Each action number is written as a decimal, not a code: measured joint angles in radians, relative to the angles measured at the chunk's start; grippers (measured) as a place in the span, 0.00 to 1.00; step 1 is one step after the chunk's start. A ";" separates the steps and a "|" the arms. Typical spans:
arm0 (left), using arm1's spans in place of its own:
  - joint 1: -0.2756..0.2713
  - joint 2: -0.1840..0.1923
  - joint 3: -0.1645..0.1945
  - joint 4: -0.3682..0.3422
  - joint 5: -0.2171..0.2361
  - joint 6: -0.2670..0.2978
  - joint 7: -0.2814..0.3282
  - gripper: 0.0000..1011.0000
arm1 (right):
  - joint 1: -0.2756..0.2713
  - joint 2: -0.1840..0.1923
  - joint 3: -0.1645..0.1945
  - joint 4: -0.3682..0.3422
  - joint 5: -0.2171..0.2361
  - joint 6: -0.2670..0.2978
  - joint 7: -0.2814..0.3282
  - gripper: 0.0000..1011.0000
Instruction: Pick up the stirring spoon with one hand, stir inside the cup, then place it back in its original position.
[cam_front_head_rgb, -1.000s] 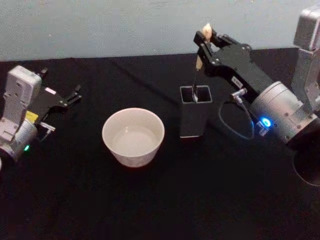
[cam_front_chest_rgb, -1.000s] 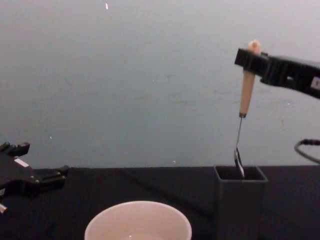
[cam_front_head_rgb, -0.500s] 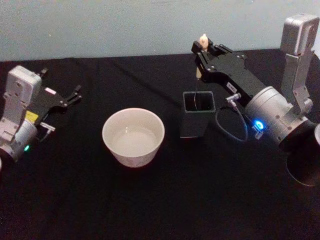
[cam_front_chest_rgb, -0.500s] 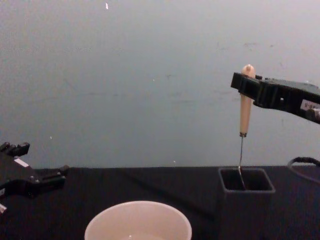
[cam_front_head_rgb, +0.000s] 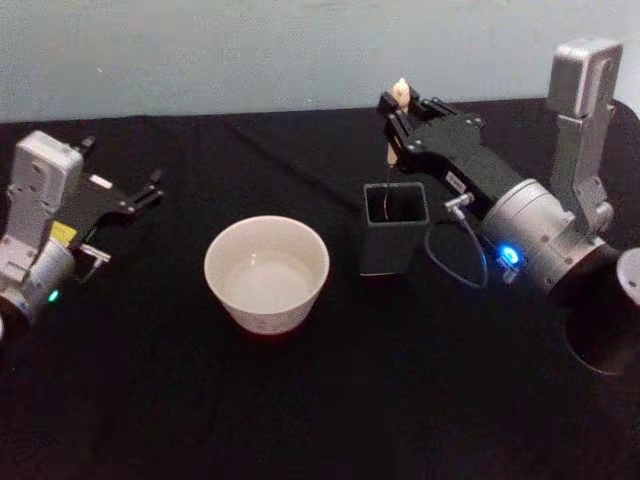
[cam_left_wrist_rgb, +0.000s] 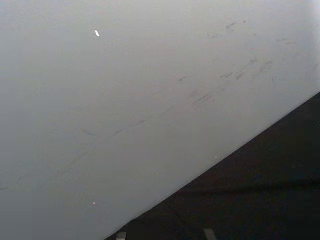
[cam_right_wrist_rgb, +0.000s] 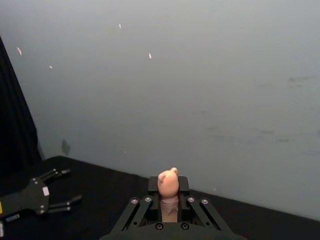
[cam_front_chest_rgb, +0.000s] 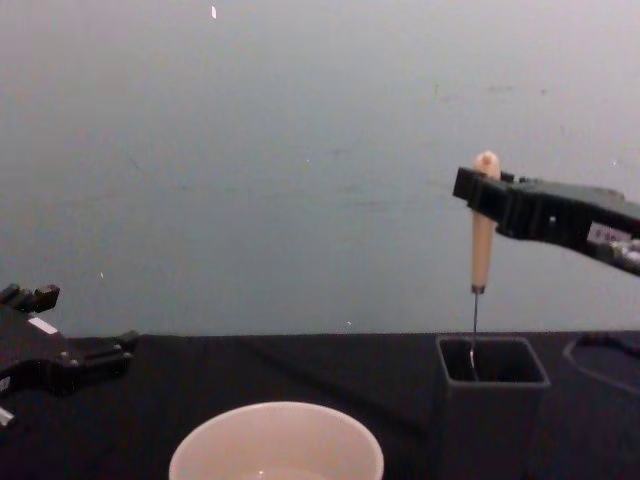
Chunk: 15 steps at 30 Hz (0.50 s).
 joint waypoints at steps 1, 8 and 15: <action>0.000 0.000 0.000 0.000 0.000 0.000 0.000 0.99 | 0.000 -0.001 -0.001 0.004 -0.002 -0.002 0.000 0.22; 0.000 0.000 0.000 0.000 0.000 0.000 0.000 0.99 | 0.006 -0.018 -0.009 0.052 -0.024 -0.036 0.003 0.22; 0.000 0.000 0.000 0.000 0.000 0.000 0.000 0.99 | 0.020 -0.043 -0.011 0.097 -0.049 -0.055 -0.004 0.22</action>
